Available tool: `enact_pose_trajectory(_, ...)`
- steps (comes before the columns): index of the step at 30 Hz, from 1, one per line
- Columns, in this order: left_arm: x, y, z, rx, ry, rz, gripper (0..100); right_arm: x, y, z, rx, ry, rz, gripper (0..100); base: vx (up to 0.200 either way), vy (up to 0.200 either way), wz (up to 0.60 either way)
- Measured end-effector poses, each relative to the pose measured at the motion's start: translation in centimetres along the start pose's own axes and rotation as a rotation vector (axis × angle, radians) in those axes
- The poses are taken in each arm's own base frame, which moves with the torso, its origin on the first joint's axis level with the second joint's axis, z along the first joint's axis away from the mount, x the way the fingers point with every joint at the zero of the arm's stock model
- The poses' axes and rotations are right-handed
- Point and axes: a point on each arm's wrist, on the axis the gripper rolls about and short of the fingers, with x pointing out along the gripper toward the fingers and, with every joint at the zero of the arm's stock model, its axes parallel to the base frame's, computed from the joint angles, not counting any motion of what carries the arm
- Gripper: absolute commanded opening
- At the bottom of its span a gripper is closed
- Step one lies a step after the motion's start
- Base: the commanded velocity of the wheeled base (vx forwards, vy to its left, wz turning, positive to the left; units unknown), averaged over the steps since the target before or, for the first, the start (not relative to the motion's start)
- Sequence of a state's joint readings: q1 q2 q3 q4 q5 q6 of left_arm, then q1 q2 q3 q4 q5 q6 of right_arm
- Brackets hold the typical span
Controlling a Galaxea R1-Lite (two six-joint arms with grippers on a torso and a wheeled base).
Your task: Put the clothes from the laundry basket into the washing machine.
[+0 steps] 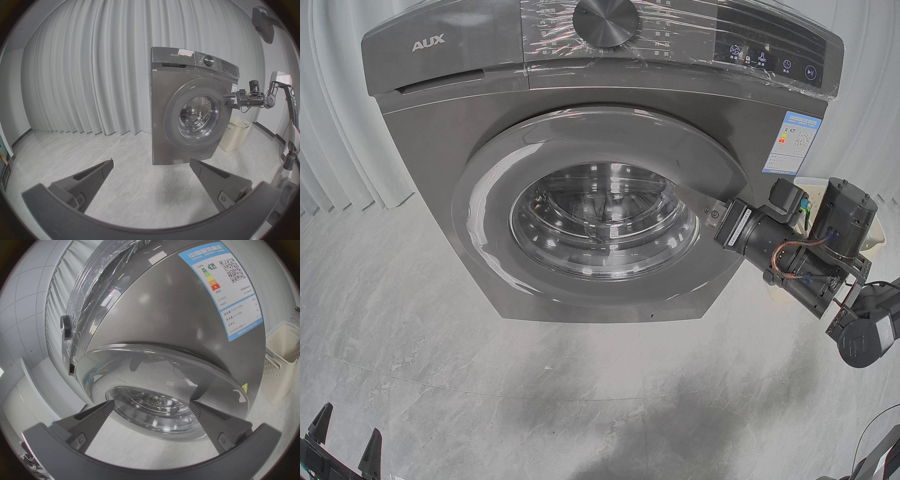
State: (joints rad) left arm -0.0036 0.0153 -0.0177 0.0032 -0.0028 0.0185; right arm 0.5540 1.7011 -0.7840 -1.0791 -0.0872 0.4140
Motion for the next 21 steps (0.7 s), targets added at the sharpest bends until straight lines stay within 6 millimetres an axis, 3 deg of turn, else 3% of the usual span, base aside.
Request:
enact_pose_trajectory(13,0.0,0.0,0.0,0.0,0.0,0.0,100,0.1,0.4,0.7,-0.017,-0.071,-0.054,100,0.0,0.0,0.0)
enact_pose_trajectory(17,0.0,0.0,0.0,0.0,0.0,0.0,100,-1.2,1.5,0.0,-0.02,-0.042,-0.007,100,0.0,0.0,0.0)
enact_pose_trajectory(21,0.0,0.0,0.0,0.0,0.0,0.0,100,-3.9,2.3,-2.0,-0.057,0.074,0.041,100,0.0,0.0,0.0)
